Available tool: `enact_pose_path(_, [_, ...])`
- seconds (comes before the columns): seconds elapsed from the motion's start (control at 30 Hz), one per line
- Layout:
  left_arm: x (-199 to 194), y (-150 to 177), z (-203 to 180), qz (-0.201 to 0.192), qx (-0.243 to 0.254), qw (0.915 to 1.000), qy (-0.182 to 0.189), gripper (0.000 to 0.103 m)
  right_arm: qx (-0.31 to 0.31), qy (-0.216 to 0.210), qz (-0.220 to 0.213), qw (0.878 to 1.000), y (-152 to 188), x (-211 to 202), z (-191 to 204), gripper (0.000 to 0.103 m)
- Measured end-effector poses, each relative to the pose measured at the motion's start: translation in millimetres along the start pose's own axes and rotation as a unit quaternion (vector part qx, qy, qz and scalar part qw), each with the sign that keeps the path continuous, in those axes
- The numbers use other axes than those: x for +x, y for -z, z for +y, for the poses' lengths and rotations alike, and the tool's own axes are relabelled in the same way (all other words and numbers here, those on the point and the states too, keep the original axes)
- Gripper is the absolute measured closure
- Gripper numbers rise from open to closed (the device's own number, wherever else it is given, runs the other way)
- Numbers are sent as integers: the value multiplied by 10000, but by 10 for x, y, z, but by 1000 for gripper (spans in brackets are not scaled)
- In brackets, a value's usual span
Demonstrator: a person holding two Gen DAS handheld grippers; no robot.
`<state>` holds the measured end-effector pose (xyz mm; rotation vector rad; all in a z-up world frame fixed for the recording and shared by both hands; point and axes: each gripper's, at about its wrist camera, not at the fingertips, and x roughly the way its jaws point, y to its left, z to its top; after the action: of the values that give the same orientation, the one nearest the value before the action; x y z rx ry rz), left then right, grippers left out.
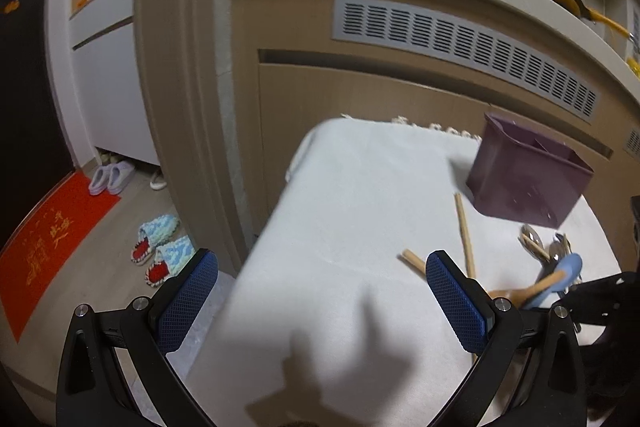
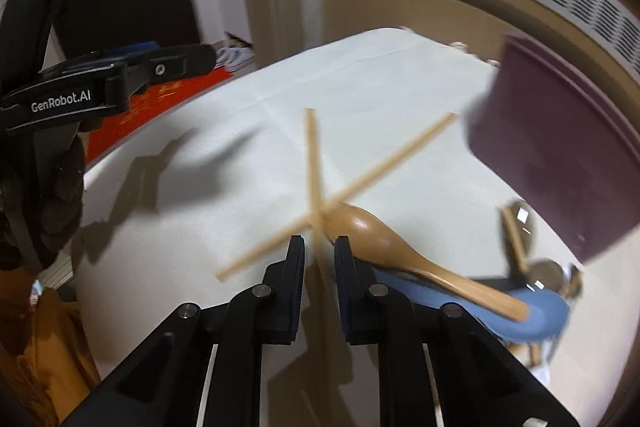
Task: Organize utensils
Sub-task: 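Grasp a wooden chopstick with the right gripper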
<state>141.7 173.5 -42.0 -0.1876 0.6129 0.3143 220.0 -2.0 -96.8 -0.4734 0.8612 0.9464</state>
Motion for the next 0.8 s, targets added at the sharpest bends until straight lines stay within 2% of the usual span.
enact_pose_path(0.33, [49, 59, 77, 114, -193, 9995, 216, 0, 140, -43, 130, 9998, -292, 219, -72, 87])
enact_pose_path(0.47, [47, 69, 63, 134, -201, 9993, 271, 0, -118, 8, 221, 9997, -372, 283, 11, 87])
enact_pose_path(0.6, [31, 64, 60, 166, -185, 9989, 393, 0, -521, 293, 213, 9980, -380, 349, 145, 88])
enact_pose_path(0.63, [28, 63, 52, 184, -163, 9988, 433, 0, -455, 242, 239, 9984, -387, 331, 133, 95])
enact_pose_path(0.7, [3, 67, 9, 166, -84, 9984, 537, 0, -219, 33, 246, 9995, -389, 246, 60, 96])
enact_pose_path(0.8, [-37, 87, -124, 109, 158, 9971, 740, 0, 84, -1, 46, 10000, -371, 31, -70, 96])
